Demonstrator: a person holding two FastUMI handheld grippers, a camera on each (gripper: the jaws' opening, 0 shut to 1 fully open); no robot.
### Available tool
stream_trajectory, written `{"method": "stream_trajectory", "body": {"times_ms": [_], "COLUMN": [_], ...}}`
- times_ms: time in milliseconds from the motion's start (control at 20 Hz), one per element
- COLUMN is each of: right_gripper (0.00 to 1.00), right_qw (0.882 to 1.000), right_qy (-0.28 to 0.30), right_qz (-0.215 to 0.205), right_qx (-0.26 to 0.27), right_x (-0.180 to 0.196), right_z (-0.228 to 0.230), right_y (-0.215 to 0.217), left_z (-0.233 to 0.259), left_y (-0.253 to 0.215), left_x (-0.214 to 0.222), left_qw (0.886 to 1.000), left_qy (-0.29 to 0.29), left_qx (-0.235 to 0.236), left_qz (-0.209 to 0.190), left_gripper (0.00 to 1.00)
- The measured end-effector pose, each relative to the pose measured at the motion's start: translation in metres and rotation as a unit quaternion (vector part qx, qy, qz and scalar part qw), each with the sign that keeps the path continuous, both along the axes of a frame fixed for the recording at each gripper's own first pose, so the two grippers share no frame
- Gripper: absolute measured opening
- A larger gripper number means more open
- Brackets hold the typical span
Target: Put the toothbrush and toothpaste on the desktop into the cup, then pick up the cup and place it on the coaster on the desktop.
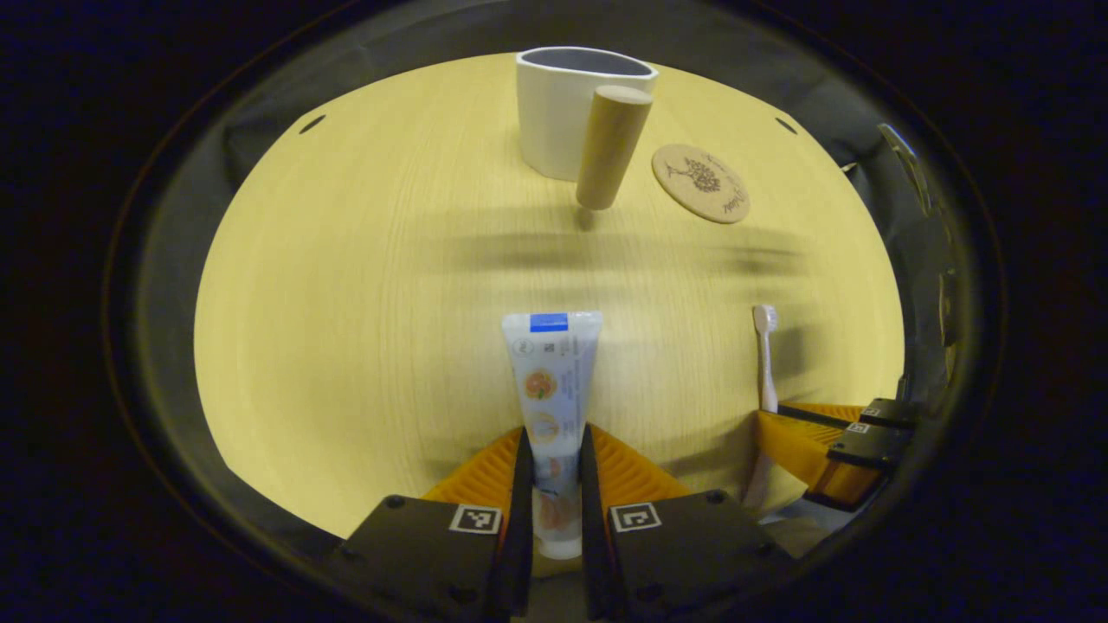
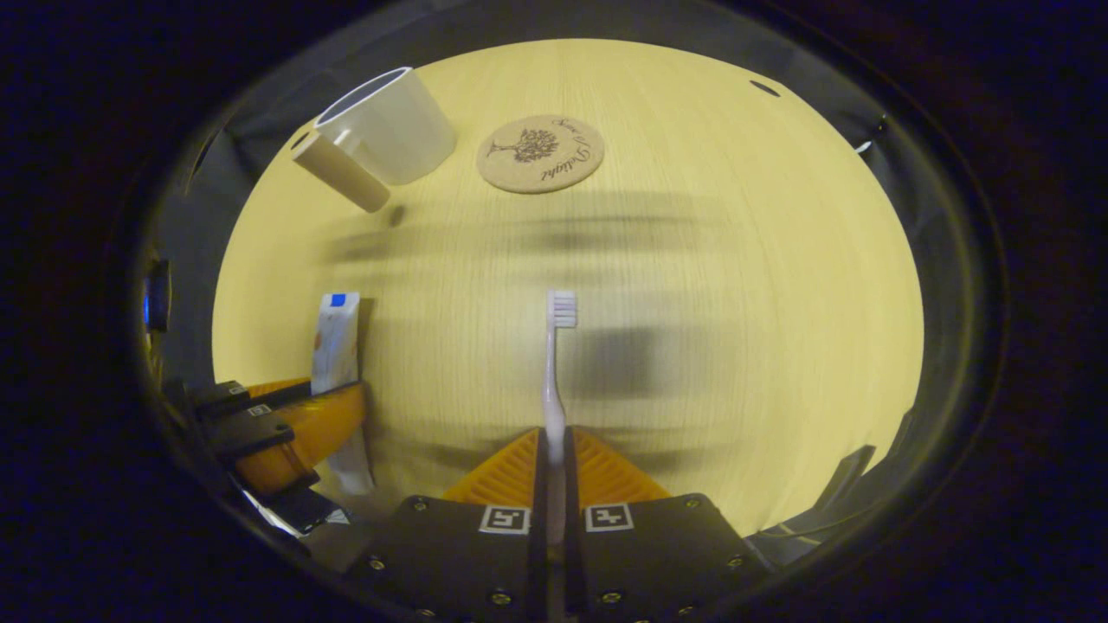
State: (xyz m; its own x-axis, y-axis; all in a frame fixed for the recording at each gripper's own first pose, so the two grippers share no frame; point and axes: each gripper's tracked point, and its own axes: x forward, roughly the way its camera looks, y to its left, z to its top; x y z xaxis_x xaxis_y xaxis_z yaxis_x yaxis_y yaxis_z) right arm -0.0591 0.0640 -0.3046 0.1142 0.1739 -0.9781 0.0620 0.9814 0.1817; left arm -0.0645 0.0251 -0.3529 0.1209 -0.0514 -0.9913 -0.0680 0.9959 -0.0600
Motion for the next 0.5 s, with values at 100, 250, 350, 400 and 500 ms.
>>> {"method": "stream_trajectory", "body": {"times_ms": [100, 250, 350, 400, 500], "right_gripper": [0.09, 0.04, 0.04, 0.04, 0.04], "right_qw": [1.0, 1.0, 1.0, 0.999, 0.999], "right_qy": [-0.013, -0.018, -0.024, -0.027, -0.039], "right_qz": [-0.009, -0.011, -0.006, -0.004, -0.003], "right_qx": [0.003, 0.013, 0.018, 0.021, 0.027], "right_x": [0.0014, 0.0038, 0.0044, 0.004, 0.0053], "right_z": [0.0026, -0.0002, 0.0003, 0.0015, 0.0068], "right_y": [0.0008, 0.0023, 0.0034, 0.0043, 0.0053], "left_z": [0.0, 0.0008, 0.0025, 0.0023, 0.0042], "left_y": [-0.0007, -0.0025, -0.0023, -0.0042, -0.0043], "left_x": [0.0019, 0.0017, 0.0024, 0.0027, 0.0032], "left_qw": [1.0, 1.0, 0.999, 0.999, 0.999], "left_qy": [-0.006, -0.017, -0.024, -0.028, -0.037], "left_qx": [-0.002, -0.016, -0.023, -0.025, -0.029], "left_qz": [-0.002, -0.007, -0.012, -0.012, -0.008], "left_gripper": [0.33, 0.28, 0.27, 0.27, 0.27]}}
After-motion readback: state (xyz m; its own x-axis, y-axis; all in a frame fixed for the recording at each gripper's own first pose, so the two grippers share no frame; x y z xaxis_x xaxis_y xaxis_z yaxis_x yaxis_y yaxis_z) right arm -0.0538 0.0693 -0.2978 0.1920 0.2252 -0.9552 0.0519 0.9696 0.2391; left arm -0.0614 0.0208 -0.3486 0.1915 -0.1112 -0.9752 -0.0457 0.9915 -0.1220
